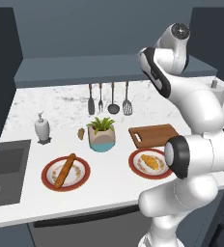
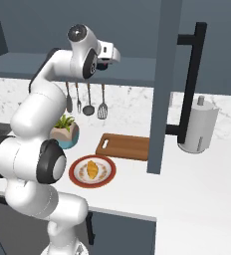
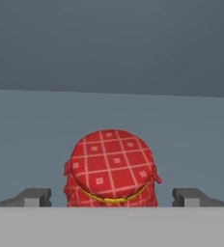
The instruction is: From the different types of pastries on the counter, select a croissant and place it on the cutting board. Then retrieve a jar of jam from the cabinet and place it alongside the croissant on the cutting board.
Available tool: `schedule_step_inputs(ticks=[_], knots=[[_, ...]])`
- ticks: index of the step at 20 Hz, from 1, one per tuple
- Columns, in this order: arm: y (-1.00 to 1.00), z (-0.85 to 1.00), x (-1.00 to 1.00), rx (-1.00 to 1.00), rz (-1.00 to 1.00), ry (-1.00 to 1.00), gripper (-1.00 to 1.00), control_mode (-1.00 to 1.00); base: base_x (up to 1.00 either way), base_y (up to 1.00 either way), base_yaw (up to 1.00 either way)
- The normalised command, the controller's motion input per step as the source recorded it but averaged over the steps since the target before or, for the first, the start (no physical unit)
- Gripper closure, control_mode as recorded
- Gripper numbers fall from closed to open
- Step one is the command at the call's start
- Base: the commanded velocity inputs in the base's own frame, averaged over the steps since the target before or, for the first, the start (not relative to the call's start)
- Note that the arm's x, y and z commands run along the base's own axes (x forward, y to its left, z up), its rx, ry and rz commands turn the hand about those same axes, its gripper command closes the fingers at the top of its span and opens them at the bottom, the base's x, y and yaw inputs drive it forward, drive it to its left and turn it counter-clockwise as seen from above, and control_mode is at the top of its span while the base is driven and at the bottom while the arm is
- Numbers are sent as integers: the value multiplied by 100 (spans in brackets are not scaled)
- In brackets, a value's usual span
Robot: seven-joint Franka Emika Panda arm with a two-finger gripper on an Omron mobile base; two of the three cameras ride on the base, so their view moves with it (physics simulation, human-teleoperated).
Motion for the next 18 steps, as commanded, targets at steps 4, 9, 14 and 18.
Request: schedule_step_inputs(ticks=[4,9,14,18], knots=[[0,-1,0,0,0,0,-100,-100,0,0,0],[0,0,0,0,0,0,100,-100,0,0,0],[0,0,0,0,0,0,100,-100,0,0,0],[0,0,-14,0,0,0,100,-100,0,0,0]])
